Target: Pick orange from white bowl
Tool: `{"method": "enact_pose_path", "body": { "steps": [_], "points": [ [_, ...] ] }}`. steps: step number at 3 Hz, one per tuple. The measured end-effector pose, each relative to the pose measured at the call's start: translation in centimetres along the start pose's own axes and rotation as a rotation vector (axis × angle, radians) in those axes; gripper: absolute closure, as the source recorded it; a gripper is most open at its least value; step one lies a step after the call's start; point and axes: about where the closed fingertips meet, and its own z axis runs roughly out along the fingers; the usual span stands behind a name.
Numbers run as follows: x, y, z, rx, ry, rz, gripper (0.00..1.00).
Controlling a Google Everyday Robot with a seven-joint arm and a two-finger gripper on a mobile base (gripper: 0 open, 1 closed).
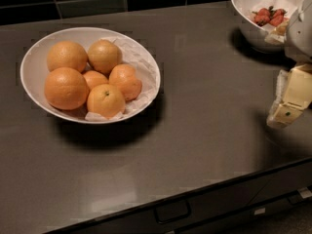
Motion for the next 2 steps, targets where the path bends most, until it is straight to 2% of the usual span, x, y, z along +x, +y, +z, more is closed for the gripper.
{"method": "enact_pose_path", "body": {
  "steps": [1, 2],
  "points": [
    [0.0, 0.0, 0.0, 0.0, 0.0, 0.0, 0.0],
    [-2.3, -0.7, -0.6, 0.032, -0.024, -0.053, 0.0]
  ]
}}
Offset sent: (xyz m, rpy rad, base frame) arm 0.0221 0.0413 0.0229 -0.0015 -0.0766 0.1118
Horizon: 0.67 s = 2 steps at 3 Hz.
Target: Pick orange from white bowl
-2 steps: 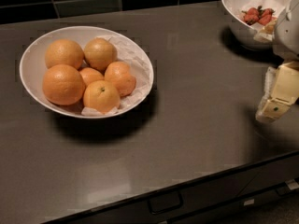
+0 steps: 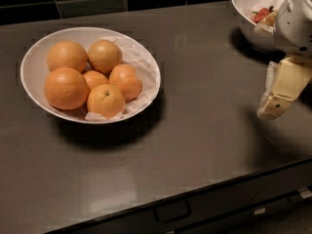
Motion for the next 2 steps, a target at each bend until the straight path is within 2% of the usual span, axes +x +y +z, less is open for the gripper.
{"method": "enact_pose_path", "body": {
  "steps": [1, 2],
  "points": [
    [-5.3, -1.1, -0.7, 0.024, -0.038, -0.132, 0.0],
    [-12.5, -1.4, -0.3, 0.006, -0.125, -0.304, 0.0]
  ]
}}
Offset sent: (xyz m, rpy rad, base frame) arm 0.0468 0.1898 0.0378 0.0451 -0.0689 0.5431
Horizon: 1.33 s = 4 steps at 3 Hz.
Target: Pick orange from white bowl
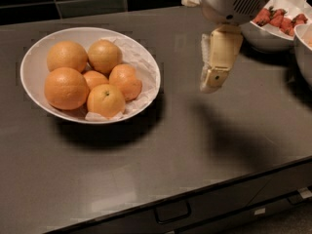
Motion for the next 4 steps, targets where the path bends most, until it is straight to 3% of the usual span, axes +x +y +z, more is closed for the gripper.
{"method": "enact_pose_path", "body": {
  "steps": [1, 2, 3, 4],
  "points": [
    [0.0, 0.0, 0.0, 0.0, 0.0, 0.0, 0.0],
    [-2.6, -1.1, 0.7, 0.005, -0.04, -0.096, 0.0],
    [-5.3, -2.1, 1.7, -0.017, -0.089, -0.22, 0.0],
    [-8.5, -2.9, 2.6, -0.045, -0.183, -0.396, 0.0]
  ]
}}
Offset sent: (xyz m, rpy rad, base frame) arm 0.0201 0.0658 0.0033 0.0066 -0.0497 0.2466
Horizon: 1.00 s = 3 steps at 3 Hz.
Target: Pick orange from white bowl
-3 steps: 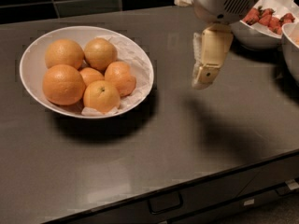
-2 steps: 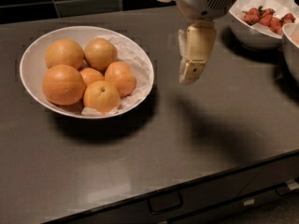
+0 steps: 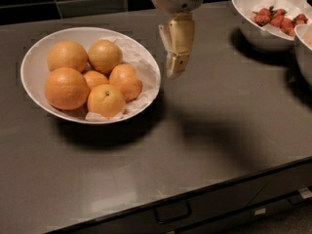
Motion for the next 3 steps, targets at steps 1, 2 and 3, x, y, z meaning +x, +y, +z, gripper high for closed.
{"method": "enact_pose_path", "body": {
  "steps": [1, 2, 3],
  "points": [
    [0.0, 0.0, 0.0, 0.001, 0.0, 0.0, 0.0],
    [-0.9, -1.3, 0.1, 0.016, 0.025, -0.069, 0.0],
    [-2.0, -3.8, 1.2, -0.003, 0.043, -0.177, 0.0]
  ]
}}
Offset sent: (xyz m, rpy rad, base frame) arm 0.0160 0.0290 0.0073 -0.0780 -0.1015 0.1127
